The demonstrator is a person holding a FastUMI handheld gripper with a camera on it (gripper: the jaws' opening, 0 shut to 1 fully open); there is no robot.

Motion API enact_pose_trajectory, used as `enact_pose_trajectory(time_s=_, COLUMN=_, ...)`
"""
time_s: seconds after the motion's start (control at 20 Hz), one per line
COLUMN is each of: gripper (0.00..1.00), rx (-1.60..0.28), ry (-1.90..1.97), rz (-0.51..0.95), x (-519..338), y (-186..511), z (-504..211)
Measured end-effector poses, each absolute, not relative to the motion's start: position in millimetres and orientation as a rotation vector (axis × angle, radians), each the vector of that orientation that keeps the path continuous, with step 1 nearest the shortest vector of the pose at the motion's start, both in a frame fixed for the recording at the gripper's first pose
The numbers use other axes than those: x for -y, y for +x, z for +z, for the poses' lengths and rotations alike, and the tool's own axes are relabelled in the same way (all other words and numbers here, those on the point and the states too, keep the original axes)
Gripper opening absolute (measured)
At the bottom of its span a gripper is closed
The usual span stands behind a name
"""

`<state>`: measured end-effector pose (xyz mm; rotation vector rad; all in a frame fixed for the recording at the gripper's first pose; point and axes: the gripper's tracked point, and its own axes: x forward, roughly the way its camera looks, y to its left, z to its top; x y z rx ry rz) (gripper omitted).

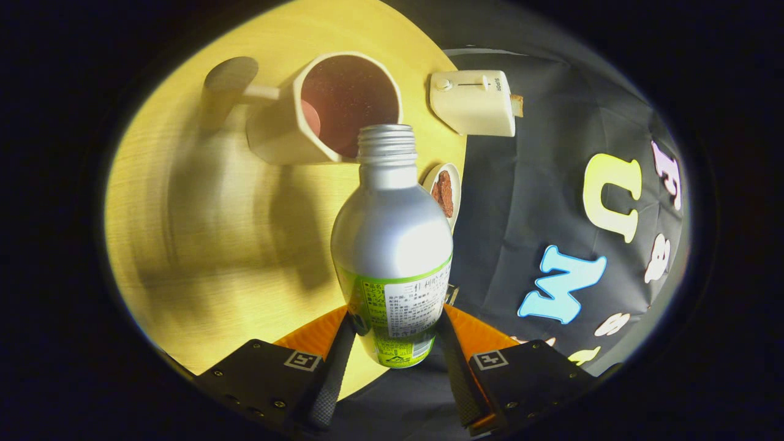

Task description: Take the bottle from table, then pour the juice into the cup, finally place the bottle on the coaster

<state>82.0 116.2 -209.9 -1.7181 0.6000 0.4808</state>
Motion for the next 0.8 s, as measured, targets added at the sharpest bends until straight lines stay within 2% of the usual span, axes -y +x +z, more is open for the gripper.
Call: enact_pose_trajectory(time_s=0.8, gripper=0.75, rx=-0.546, ry=-1.912, rz=0.466, x=-121, y=92, z=-190)
